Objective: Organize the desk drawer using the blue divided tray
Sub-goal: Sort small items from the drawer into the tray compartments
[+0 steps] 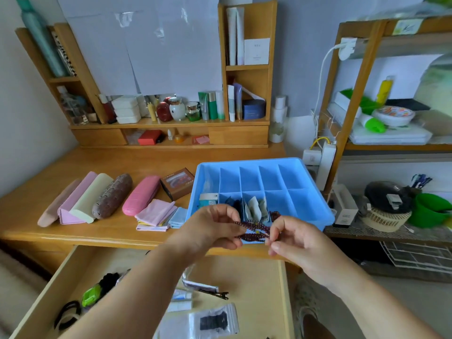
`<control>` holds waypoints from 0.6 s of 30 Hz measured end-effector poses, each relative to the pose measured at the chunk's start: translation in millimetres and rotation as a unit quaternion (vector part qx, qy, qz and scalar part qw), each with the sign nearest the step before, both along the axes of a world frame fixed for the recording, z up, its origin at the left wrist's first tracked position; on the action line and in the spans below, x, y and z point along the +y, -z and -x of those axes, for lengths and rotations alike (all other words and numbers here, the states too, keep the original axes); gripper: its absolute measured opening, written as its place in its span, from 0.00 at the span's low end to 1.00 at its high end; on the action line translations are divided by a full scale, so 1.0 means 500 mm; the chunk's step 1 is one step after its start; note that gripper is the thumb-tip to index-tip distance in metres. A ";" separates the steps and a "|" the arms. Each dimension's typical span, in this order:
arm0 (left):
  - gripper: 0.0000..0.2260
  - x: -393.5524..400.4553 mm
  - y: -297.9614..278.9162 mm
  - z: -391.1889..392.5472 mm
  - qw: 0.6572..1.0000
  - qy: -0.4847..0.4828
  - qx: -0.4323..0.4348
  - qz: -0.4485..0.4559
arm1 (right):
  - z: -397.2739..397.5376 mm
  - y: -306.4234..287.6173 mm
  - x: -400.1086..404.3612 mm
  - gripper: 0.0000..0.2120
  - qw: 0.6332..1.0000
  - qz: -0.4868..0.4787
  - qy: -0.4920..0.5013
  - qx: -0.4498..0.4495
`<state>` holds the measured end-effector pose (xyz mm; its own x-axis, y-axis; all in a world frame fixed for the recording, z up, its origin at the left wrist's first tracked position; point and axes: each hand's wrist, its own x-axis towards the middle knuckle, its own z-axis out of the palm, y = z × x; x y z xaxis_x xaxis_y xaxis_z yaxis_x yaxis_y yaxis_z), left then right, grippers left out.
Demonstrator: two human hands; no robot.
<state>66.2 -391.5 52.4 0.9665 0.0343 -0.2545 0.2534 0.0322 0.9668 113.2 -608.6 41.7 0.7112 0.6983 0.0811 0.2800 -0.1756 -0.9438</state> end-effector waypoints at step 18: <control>0.07 -0.174 0.008 -0.343 0.685 0.277 -0.013 -0.674 | -0.148 0.076 -0.001 0.29 0.818 0.356 0.033 -0.450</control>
<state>237.8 -478.3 48.3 0.9296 -0.1534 -0.3351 -0.1527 -0.9879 0.0285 187.4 -609.0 3.7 0.6256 0.7587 0.1815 0.7730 -0.6343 -0.0124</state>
